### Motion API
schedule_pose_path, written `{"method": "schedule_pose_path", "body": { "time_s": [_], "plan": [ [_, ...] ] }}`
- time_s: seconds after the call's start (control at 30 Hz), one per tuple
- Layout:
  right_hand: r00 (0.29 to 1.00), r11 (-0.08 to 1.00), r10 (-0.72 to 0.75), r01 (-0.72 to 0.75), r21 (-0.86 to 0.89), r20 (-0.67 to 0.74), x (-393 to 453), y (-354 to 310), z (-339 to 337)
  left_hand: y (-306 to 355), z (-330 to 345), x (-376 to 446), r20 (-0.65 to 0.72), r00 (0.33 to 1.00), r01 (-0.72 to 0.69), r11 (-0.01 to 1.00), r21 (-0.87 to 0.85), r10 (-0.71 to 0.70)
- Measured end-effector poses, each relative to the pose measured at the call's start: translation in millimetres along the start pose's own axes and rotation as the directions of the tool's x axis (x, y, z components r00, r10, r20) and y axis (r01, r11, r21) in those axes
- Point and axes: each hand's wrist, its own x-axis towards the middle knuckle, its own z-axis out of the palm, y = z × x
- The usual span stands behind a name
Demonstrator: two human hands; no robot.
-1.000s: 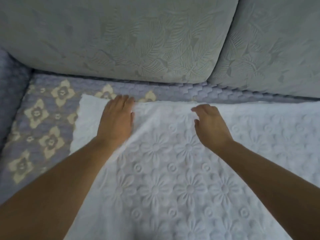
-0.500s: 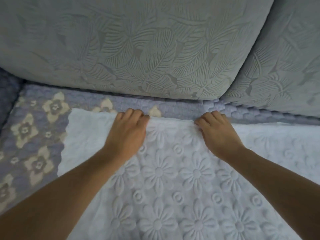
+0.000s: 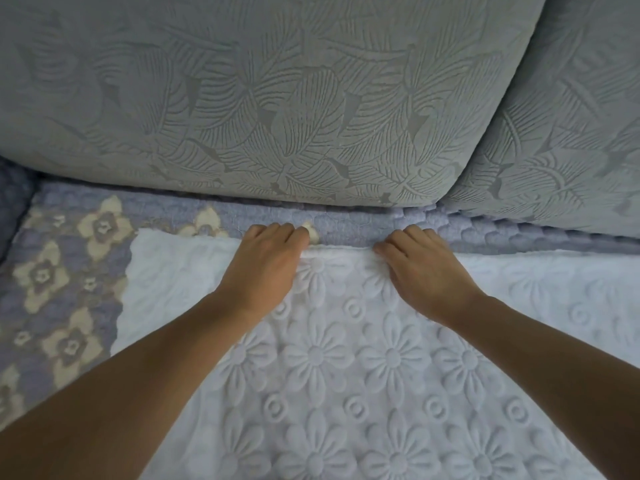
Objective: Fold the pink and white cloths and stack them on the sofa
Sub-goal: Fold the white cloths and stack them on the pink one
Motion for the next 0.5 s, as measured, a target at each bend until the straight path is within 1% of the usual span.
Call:
{"method": "schedule_pose_path", "body": {
  "time_s": [0.1, 0.23, 0.3, 0.4, 0.5],
  "plan": [
    [1.000, 0.999, 0.008, -0.009, 0.044, 0.015, 8.0, -0.8, 1.0, 2.0, 2.8, 8.9, 0.034, 0.997, 0.072, 0.992, -0.107, -0.069],
    [1.000, 0.998, -0.021, 0.022, 0.054, -0.007, 14.8, -4.4, 1.7, 7.6, -1.7, 10.4, 0.026, 0.999, 0.041, 0.997, -0.059, -0.039],
    [1.000, 0.998, -0.016, 0.017, 0.054, -0.018, 15.9, -7.4, 1.4, 7.8, -1.1, 8.2, 0.018, 0.997, 0.070, 0.994, -0.080, -0.069],
    [0.998, 0.994, 0.061, -0.061, 0.095, 0.002, 16.0, -8.2, 3.4, 7.3, 3.1, 9.5, 0.048, 0.993, 0.108, 0.991, -0.078, -0.105],
    [0.985, 0.970, 0.147, -0.162, 0.181, 0.093, 19.1, -7.6, 5.6, 7.9, 5.0, 13.0, 0.074, 0.992, 0.108, 0.992, -0.063, -0.103]
  ]
}}
